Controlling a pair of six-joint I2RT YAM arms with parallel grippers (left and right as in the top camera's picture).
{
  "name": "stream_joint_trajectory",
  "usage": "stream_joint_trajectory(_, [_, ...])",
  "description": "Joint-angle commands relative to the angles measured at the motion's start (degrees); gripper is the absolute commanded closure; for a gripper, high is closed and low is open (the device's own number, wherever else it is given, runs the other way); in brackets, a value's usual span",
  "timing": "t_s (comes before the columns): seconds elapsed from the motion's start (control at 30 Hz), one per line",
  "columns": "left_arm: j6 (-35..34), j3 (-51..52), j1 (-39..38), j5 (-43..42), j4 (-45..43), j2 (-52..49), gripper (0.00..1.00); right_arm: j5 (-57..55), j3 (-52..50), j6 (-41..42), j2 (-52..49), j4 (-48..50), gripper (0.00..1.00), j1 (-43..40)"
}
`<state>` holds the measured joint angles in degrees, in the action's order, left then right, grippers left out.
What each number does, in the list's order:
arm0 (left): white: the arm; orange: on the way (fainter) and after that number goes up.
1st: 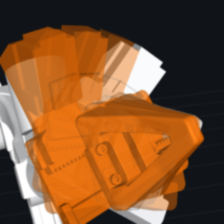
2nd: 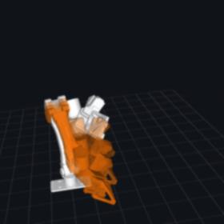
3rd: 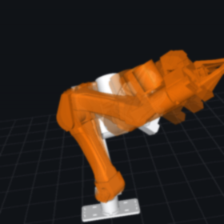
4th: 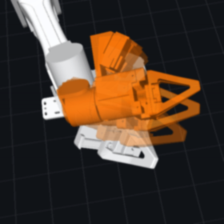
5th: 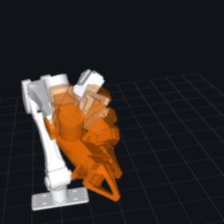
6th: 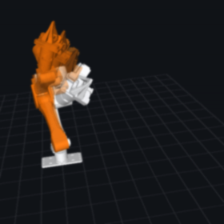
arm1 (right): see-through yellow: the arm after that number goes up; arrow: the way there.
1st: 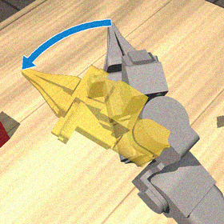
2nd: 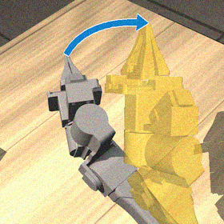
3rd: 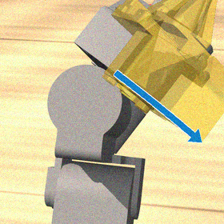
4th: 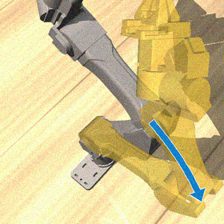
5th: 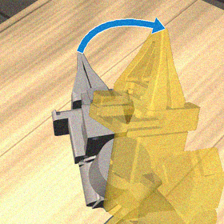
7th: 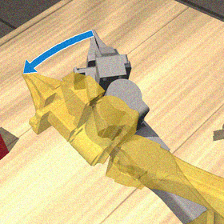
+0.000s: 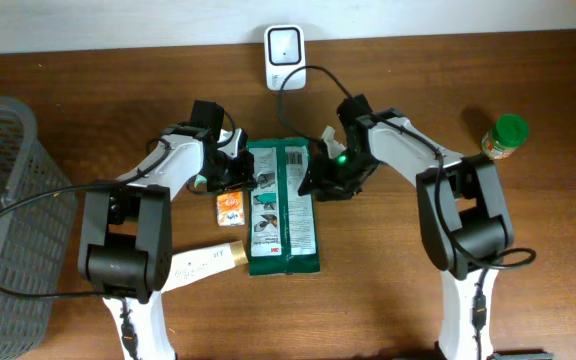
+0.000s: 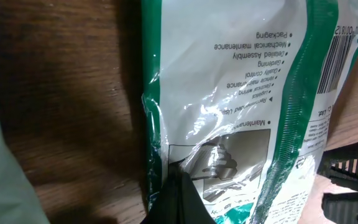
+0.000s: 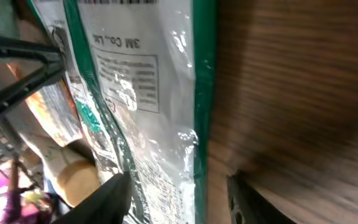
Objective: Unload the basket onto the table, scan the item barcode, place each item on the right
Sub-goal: 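Reach the right gripper to the wipes pack and grasp its edge, then lift the wipes pack with the right gripper toward the scanner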
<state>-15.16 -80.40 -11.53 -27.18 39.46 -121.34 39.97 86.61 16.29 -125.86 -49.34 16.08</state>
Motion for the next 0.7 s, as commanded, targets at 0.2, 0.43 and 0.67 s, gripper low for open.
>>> stream_joint_trajectory(0.2, [-0.72,1.95,-0.79,3.02,-0.28,-0.81,1.00,9.51,-12.79,10.40,-1.16,22.03,0.56,5.81])
stream_joint_trajectory(0.43, [1.22,0.28,-0.39,4.72,-0.20,-0.68,1.00,10.49,-12.68,7.91,-1.14,22.73,0.96,2.16])
stream_joint_trajectory(0.67, [7.34,-25.79,1.22,32.00,20.55,6.29,0.73,10.84,-12.66,4.92,-0.59,21.70,0.96,2.16])
